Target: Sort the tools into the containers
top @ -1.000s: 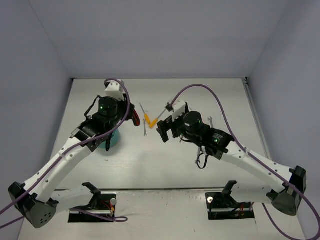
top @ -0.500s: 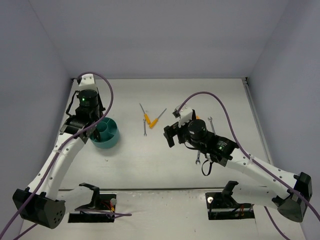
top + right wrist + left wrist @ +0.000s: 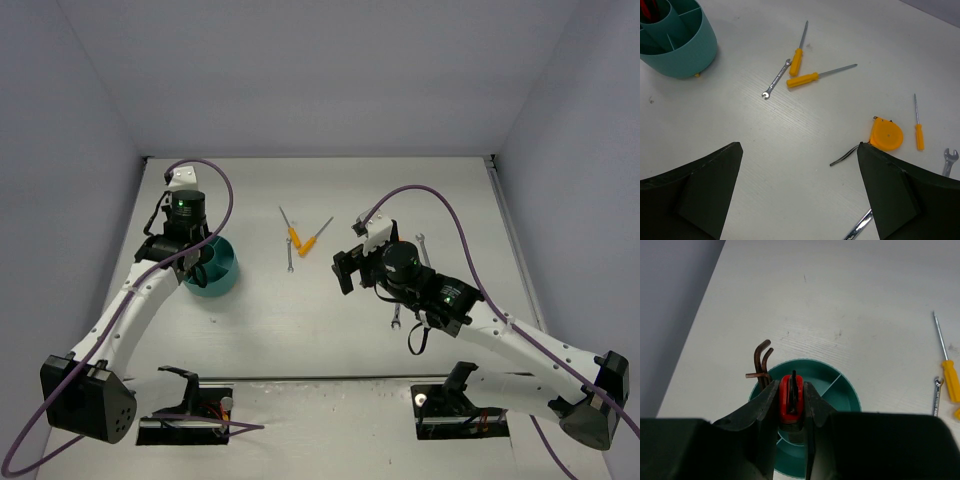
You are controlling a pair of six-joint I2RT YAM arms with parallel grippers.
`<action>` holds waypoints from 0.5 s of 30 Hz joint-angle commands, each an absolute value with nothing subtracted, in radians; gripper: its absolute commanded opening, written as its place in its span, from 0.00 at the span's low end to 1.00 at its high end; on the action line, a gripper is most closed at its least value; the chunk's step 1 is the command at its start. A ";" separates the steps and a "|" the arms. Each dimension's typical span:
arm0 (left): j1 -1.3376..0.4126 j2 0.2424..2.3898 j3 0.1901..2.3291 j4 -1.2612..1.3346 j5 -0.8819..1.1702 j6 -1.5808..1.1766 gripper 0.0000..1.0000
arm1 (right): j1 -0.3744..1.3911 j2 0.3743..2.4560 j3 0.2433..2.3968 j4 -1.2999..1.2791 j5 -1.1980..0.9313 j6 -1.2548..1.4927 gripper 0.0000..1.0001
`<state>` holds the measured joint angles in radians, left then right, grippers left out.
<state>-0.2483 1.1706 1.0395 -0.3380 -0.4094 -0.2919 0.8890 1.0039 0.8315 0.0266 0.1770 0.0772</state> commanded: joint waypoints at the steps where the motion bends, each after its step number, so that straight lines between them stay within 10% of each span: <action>1: -0.236 1.174 1.002 -0.221 -0.409 -0.344 0.00 | 0.882 0.996 0.834 0.091 0.211 0.080 0.97; 15: -0.225 1.179 0.958 -0.195 -0.391 -0.397 0.36 | 0.882 1.004 0.830 0.090 0.233 0.089 0.97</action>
